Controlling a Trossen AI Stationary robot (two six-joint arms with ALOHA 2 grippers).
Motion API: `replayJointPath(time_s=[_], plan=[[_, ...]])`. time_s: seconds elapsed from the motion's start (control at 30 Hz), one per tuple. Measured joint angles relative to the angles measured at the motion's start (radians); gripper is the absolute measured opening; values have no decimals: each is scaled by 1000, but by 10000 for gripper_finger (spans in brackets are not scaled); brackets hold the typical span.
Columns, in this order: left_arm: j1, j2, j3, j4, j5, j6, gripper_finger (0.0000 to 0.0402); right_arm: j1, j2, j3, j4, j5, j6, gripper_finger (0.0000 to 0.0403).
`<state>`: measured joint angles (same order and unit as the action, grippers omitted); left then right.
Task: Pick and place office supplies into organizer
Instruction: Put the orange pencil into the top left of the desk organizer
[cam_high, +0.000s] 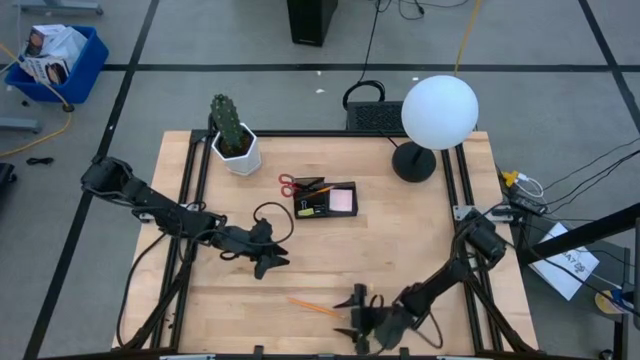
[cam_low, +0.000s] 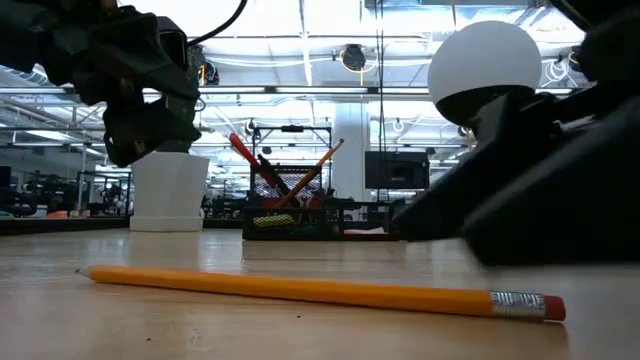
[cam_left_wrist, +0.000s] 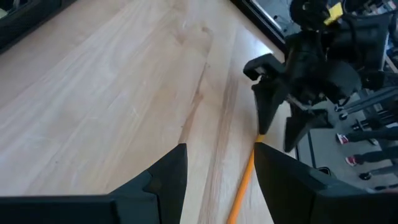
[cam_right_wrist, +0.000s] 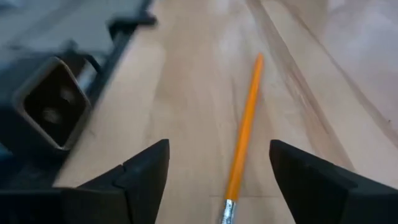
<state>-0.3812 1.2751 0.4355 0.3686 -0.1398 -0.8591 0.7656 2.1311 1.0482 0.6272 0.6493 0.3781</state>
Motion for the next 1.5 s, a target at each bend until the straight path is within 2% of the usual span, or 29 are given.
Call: replayJointPath(time_s=[0.17,0.43,0.53,0.63,0.77,1.0,1.1,1.27,1.5], plan=[[0,0,0,3,0,21,188,-8,12,110,-250,7,103,256],[-3,0,0,49,8,23,188,-32,29,108,-294,-49,206,216],[-7,0,0,63,9,27,188,-53,25,111,-373,-75,293,198],[-7,0,0,63,9,27,188,-72,25,85,-462,-122,315,179],[-7,0,0,64,9,27,188,-82,26,6,-401,-118,299,156],[-7,0,0,69,10,22,188,-105,24,-213,-17,-136,254,134],[-7,0,0,81,10,22,188,-122,23,-270,74,-129,209,126],[-7,0,0,102,10,28,188,-123,27,-244,65,-117,100,107],[-7,0,0,101,10,27,188,-123,24,-208,-46,-120,-14,83]])
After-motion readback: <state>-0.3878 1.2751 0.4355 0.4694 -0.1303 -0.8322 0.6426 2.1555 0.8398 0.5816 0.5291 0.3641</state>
